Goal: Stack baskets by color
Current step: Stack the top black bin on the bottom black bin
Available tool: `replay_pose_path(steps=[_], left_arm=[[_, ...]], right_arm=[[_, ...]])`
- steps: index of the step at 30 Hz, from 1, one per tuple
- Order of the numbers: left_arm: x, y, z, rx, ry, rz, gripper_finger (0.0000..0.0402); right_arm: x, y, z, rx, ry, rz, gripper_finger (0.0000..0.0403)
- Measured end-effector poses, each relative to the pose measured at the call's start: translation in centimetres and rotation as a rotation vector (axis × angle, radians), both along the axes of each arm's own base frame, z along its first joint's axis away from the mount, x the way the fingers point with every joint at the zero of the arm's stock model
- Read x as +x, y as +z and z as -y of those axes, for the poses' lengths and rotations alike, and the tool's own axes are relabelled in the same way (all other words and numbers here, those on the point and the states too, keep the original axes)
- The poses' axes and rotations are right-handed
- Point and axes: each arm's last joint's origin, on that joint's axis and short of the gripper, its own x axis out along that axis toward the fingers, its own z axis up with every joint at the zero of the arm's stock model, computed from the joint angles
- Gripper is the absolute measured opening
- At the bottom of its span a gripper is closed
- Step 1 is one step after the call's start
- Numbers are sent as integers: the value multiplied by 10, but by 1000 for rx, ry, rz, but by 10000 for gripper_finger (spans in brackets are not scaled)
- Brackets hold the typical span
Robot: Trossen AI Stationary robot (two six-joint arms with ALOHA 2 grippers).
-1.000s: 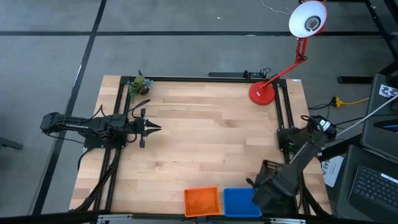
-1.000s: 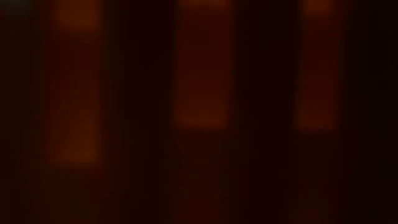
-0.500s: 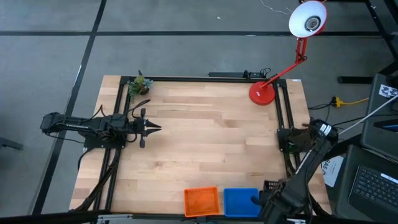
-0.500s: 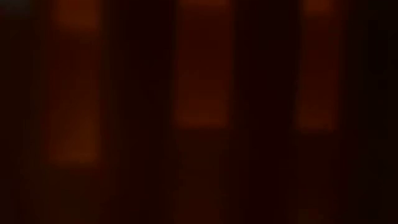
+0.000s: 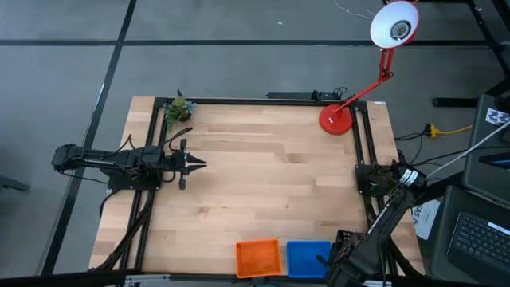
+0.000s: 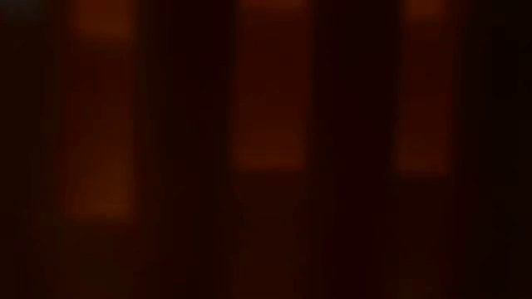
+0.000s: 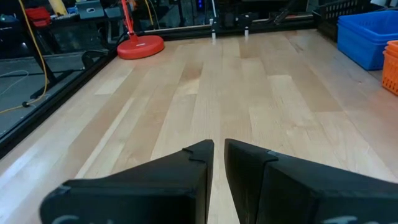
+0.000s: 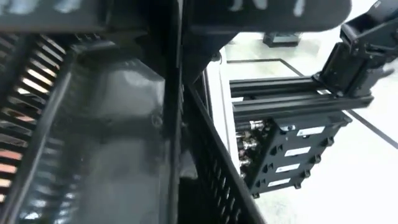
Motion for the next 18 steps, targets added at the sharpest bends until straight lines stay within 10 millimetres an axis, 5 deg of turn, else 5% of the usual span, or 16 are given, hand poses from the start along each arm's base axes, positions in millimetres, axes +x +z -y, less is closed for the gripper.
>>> replay_pose_path(steps=[18], left_arm=[[0, 0, 0, -1, 0, 0, 31]], right_arm=[[-12, -1, -14, 88, 101, 51, 16]])
